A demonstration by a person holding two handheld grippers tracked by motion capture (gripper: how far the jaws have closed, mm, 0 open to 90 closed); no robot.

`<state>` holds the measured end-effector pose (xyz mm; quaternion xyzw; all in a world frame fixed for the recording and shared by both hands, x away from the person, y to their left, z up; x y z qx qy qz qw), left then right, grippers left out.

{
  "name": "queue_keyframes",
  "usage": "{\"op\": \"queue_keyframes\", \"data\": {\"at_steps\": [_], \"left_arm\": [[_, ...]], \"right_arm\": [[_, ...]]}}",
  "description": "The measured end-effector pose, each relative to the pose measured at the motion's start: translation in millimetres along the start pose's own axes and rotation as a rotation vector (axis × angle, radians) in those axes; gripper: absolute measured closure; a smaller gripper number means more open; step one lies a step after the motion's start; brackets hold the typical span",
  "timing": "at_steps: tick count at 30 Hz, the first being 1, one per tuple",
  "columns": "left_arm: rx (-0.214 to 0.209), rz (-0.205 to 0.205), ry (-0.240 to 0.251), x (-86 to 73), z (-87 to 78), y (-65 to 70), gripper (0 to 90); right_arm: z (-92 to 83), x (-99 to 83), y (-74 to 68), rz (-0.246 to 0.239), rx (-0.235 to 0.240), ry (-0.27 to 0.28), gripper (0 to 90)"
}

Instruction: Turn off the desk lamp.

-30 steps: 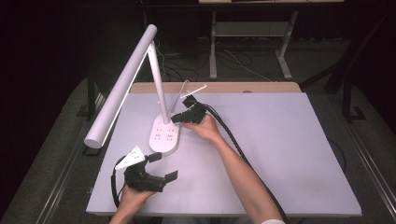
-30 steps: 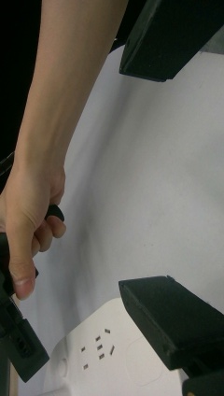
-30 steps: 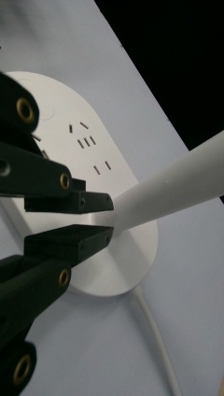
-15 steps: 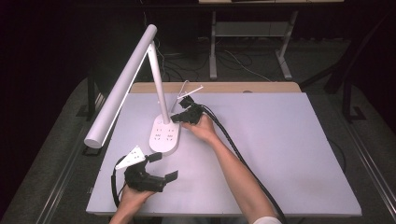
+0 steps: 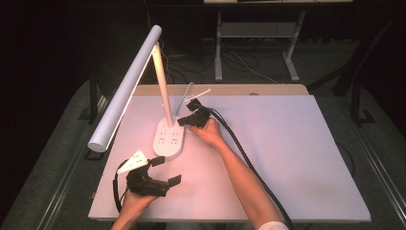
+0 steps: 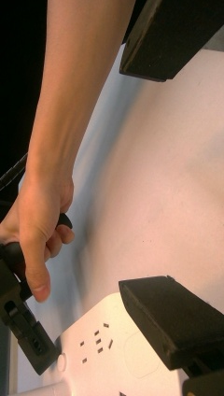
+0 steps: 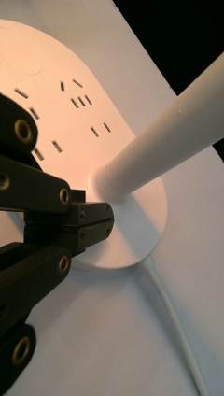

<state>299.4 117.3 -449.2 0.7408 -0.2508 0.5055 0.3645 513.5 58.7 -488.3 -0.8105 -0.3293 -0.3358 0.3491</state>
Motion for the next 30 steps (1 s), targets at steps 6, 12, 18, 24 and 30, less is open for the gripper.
{"op": "queue_keyframes", "data": {"at_steps": [6,12,18,24,30], "left_arm": [[-0.001,-0.003,0.001,0.1,0.0,-0.5,0.0],[-0.003,0.000,-0.002,-0.2,-0.1,0.3,0.0],[-0.002,-0.002,-0.001,-0.3,0.2,0.4,0.0],[-0.004,0.004,-0.006,-0.5,0.8,0.5,0.0],[-0.002,0.000,-0.003,-0.4,-0.1,-0.6,0.0]], "right_arm": [[0.7,1.4,0.1,0.004,-0.002,0.007,90.0],[3.2,2.6,-5.3,0.018,0.032,0.021,90.0],[1.5,0.9,-4.3,-0.016,0.005,-0.002,90.0],[1.8,0.4,-4.0,-0.013,0.006,0.000,90.0],[1.1,1.4,-6.2,-0.038,-0.018,-0.015,90.0]]}}
Point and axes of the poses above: each handheld gripper's, and its own axes: z roughly forward along the jaws, x roughly out of its top, y roughly to its right, the point moved 9 cm from there along z, roughly forward along the jaws, and after that the axes turned 7 degrees about y, right-handed, at the moved point
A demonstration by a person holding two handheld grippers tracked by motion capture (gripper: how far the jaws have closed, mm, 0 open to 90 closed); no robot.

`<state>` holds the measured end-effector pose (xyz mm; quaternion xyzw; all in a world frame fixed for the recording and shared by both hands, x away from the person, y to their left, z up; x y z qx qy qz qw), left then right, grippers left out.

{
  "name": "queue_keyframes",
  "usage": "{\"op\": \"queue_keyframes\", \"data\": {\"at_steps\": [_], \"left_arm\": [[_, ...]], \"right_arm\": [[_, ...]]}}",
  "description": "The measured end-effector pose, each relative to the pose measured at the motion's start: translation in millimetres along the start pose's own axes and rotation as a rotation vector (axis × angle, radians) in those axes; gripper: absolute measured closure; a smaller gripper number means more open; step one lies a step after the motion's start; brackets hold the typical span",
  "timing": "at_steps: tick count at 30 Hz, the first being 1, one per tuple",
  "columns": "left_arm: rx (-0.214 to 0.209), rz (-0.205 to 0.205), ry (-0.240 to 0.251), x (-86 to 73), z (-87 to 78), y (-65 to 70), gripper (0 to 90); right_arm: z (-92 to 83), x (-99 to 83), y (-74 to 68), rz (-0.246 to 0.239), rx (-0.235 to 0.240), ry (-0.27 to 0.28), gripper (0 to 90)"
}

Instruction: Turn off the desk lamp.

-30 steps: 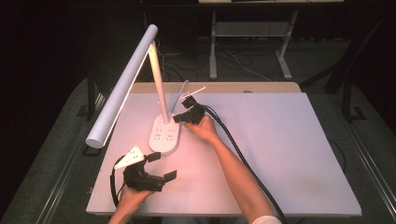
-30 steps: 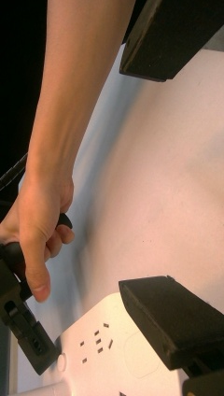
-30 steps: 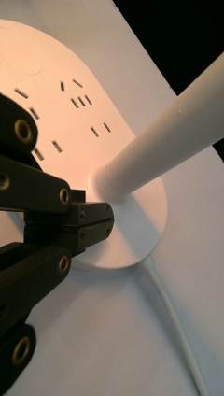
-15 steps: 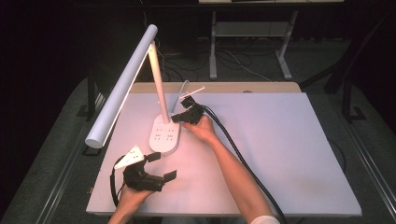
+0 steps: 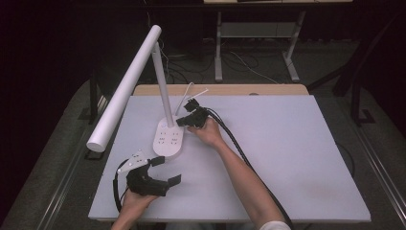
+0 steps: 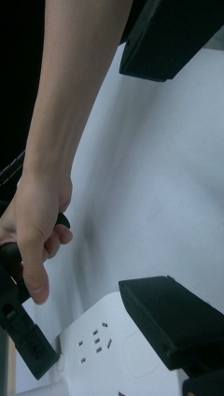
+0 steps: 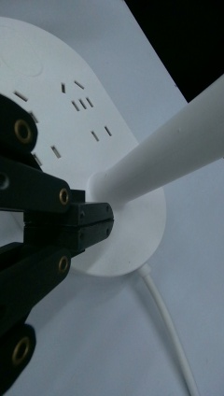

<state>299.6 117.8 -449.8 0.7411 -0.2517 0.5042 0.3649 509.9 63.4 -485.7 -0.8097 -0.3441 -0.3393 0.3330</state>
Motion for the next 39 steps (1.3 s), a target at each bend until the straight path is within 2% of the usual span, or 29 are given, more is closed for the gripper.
{"op": "queue_keyframes", "data": {"at_steps": [2,5,7,13,16,21,25,35,39], "left_arm": [[0.001,0.001,0.000,0.0,-0.2,-0.2,0.0],[0.000,0.000,0.001,0.1,0.4,0.9,0.0],[-0.002,0.004,-0.002,-0.2,0.9,1.1,0.0],[0.001,0.001,-0.003,-0.4,0.6,0.3,0.0],[0.000,0.002,-0.001,-0.1,0.6,0.6,0.0],[-0.002,0.003,-0.004,-0.5,1.3,1.7,0.0],[-0.002,0.005,-0.005,-0.5,1.3,1.5,0.0],[-0.002,0.005,-0.004,-0.5,1.5,0.5,0.0],[-0.002,0.006,-0.004,-0.5,1.5,0.5,0.0]], "right_arm": [[-0.6,1.0,-0.4,-0.017,-0.004,0.003,90.0],[-0.3,1.0,-0.7,-0.014,0.000,0.004,90.0],[0.1,0.9,-1.8,0.006,0.012,0.007,90.0],[1.2,0.6,-0.8,0.005,0.006,0.017,90.0],[1.8,-0.2,-0.2,0.025,0.004,0.031,90.0],[2.3,-0.8,-1.8,0.005,-0.019,0.030,90.0],[1.9,-0.7,-1.8,0.011,-0.020,0.029,90.0],[-1.5,0.2,-5.6,-0.019,-0.015,0.026,90.0],[-6.2,3.6,-6.8,-0.011,-0.010,0.048,90.0]]}}
Point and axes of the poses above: each handheld gripper's, and its own axes: z roughly forward along the jaws, x roughly out of its top, y roughly to its right, the point moved 9 cm from there along z, roughly forward along the jaws, and after that the axes turned 7 degrees about y, right-handed, at the moved point
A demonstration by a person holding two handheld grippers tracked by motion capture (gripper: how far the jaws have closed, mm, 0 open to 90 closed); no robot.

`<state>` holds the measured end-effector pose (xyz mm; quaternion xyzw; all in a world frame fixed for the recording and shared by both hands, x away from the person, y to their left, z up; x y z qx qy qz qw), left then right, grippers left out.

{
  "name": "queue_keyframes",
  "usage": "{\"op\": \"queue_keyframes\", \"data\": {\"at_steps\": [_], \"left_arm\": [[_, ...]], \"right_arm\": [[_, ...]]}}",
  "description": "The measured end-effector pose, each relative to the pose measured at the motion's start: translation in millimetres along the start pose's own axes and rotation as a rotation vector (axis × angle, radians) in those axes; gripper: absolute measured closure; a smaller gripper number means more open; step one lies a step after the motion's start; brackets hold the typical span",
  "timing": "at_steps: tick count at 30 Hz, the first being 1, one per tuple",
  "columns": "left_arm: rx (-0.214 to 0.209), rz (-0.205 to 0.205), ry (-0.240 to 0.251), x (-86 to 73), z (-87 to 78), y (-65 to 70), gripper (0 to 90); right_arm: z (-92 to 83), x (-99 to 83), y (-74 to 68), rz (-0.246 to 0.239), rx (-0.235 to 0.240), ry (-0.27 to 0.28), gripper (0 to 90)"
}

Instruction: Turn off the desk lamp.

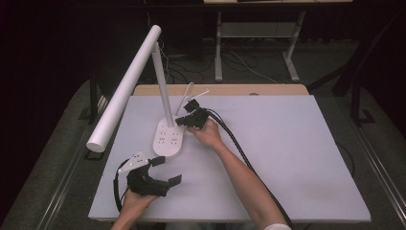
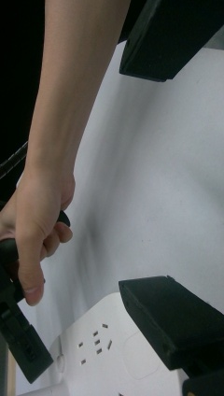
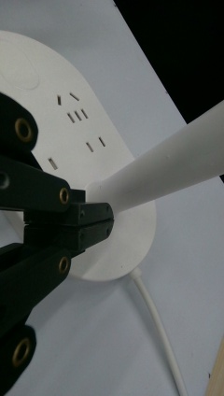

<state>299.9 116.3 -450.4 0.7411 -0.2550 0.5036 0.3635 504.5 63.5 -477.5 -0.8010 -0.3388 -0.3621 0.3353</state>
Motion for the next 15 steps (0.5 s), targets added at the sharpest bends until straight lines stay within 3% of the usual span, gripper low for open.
{"op": "queue_keyframes", "data": {"at_steps": [15], "left_arm": [[0.003,-0.002,0.003,0.3,0.1,-0.7,0.0]], "right_arm": [[-42.0,4.8,-4.0,-0.016,0.028,0.015,89.9]]}}
Point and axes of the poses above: each handheld gripper's, and its own axes: z roughly forward along the jaws, x roughly out of its top, y roughly to its right, the point moved 9 cm from there along z, roughly forward along the jaws, and after that the axes turned 7 degrees about y, right-handed, at the moved point
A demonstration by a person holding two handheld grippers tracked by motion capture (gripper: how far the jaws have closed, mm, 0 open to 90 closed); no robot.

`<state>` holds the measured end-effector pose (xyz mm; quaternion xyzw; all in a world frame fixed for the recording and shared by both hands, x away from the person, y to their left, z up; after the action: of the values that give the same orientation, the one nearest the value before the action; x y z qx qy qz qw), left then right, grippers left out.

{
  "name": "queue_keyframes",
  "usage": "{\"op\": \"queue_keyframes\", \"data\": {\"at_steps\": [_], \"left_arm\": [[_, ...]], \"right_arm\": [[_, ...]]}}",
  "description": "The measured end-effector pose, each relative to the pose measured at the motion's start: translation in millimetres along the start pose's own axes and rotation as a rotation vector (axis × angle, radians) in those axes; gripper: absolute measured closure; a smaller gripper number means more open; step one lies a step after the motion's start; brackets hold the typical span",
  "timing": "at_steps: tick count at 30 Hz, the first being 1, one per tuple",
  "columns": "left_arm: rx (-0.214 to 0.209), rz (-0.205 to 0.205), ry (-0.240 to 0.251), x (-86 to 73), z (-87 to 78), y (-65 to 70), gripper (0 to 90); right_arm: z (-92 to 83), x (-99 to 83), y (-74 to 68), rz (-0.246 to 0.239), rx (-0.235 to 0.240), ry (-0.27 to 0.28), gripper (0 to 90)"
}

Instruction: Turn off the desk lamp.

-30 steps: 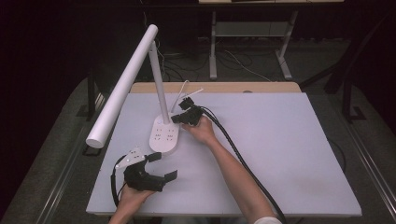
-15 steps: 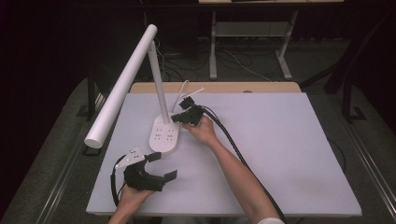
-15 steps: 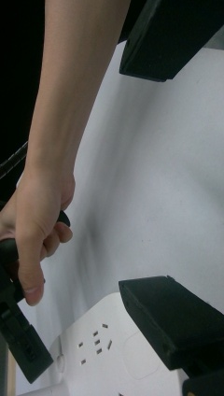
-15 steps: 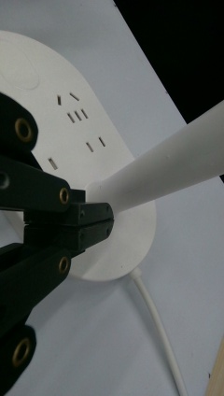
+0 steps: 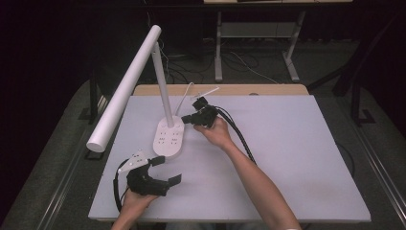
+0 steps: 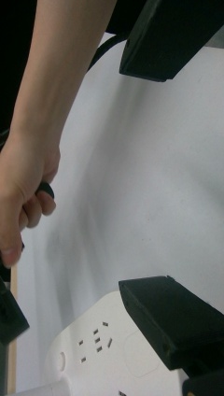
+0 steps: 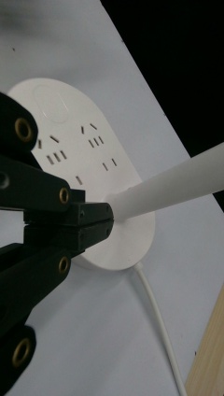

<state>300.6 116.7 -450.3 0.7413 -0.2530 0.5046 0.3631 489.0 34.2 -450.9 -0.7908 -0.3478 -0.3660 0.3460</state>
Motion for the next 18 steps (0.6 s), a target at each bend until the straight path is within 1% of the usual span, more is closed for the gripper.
{"op": "queue_keyframes", "data": {"at_steps": [2,3,4,5,6,7,8,10,11,12,13,14,15,18], "left_arm": [[0.002,0.001,0.000,-0.2,-0.1,-0.2,0.0],[0.002,0.000,0.000,-0.1,-0.2,-0.2,0.0],[0.003,0.002,0.000,-0.1,-0.3,-0.4,0.0],[0.006,0.002,0.001,0.1,-0.5,-0.6,0.0],[0.008,0.001,0.002,0.2,-0.6,-0.9,0.0],[0.009,0.001,0.003,0.4,-0.6,-1.2,0.0],[0.010,0.001,0.001,0.4,-0.8,-1.5,0.0],[0.012,0.000,0.003,0.5,-0.6,-1.7,0.0],[0.013,0.000,0.004,0.5,-0.5,-2.0,0.0],[0.014,-0.001,0.004,0.4,-0.6,-2.1,0.0],[0.015,-0.001,0.003,0.3,-0.6,-2.3,0.0],[0.016,-0.001,0.003,0.2,-0.5,-2.4,0.0],[0.016,-0.002,0.004,0.2,-0.2,-2.3,0.0],[0.017,0.000,0.003,0.1,0.2,-1.5,0.0]], "right_arm": [[-8.6,0.2,-0.1,0.001,-0.001,0.009,89.9],[-17.9,0.1,0.3,0.003,0.001,0.018,84.6],[-17.9,0.1,0.3,0.003,0.001,0.018,84.6],[-22.1,-0.1,0.8,0.005,-0.001,0.018,83.2],[-26.0,0.0,1.1,0.007,-0.004,0.027,79.6],[-35.0,-0.5,2.8,0.001,-0.024,0.028,73.5],[-35.0,-0.5,2.8,0.001,-0.024,0.028,73.5],[-44.2,-0.5,4.8,0.004,-0.043,0.035,63.9],[-53.6,-1.5,5.8,0.009,-0.054,0.038,54.1],[-58.3,-2.1,5.6,0.007,-0.057,0.040,50.6],[-58.3,-2.1,5.6,0.007,-0.057,0.040,50.6],[-67.7,-4.4,6.1,-0.001,-0.061,0.033,43.9],[-67.7,-4.4,6.1,-0.001,-0.061,0.033,43.9],[-80.4,-6.9,6.4,0.008,-0.077,0.036,29.4]]}}
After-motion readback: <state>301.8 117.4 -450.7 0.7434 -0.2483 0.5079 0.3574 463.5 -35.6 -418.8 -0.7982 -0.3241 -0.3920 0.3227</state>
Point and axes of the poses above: each handheld gripper's, and its own axes: z roughly forward along the jaws, x roughly out of its top, y roughly to its right, the point moved 9 cm from there along z, roughly forward along the jaws, and after that the axes turned 7 degrees about y, right-handed, at the moved point
